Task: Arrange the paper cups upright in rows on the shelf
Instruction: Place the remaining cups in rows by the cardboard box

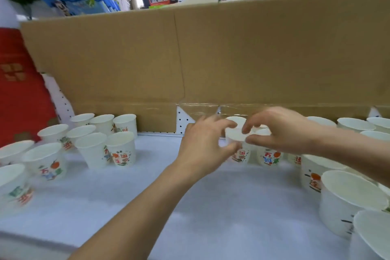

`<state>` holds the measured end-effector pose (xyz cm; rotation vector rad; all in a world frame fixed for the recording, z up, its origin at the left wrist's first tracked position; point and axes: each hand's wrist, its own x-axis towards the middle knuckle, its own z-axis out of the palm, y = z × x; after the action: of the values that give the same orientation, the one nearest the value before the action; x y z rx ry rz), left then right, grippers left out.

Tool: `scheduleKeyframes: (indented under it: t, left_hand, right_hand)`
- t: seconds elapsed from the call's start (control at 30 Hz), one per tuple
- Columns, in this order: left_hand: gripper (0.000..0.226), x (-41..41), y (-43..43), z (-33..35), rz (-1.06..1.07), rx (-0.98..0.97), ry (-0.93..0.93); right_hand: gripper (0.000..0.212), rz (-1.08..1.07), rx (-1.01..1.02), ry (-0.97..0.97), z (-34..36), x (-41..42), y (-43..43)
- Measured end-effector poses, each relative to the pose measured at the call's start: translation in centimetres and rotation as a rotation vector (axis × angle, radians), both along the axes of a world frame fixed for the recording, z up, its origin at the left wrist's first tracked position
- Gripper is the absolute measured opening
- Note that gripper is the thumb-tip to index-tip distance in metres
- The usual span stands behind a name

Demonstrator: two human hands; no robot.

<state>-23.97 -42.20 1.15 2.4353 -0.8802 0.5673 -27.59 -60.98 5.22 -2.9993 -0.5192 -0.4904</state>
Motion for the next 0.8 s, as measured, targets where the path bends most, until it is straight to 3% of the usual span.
scheduleKeyframes:
  t: [0.13,0.3,0.4,0.47,0.53,0.67,0.8]
  left_hand:
    - [0.044,-1.0,7.0,-0.9,0.071,-0.068,-0.012]
    - [0.049,0.9,17.6,-0.1,0.273,-0.07,0.028]
    - [0.058,3.8,23.3,2.1,0.448,-0.064,0.134]
    - [0.066,5.6,25.5,3.4,0.513,0.051,0.234]
    - [0.075,7.2,26.4,4.0,0.499,0.182,0.33]
    - [0.088,9.4,26.8,3.9,0.416,0.304,0.484]
    - [0.08,10.2,26.7,3.1,0.362,0.291,0.48]
  right_hand:
    - [0.024,0.112,0.009,0.039,-0.2,1.4,6.5]
    - [0.047,0.197,0.033,0.165,-1.1,4.4,15.9]
    - [0.061,0.22,0.169,0.24,-1.9,7.3,20.9]
    - [0.074,0.183,0.234,0.26,-2.3,9.5,23.5]
    - [0.074,0.121,0.267,0.298,-2.5,11.2,25.1]
    - [0.051,0.084,0.284,0.394,-2.8,12.7,26.4]
    - [0.065,0.07,0.323,0.391,-2.7,12.1,26.6]
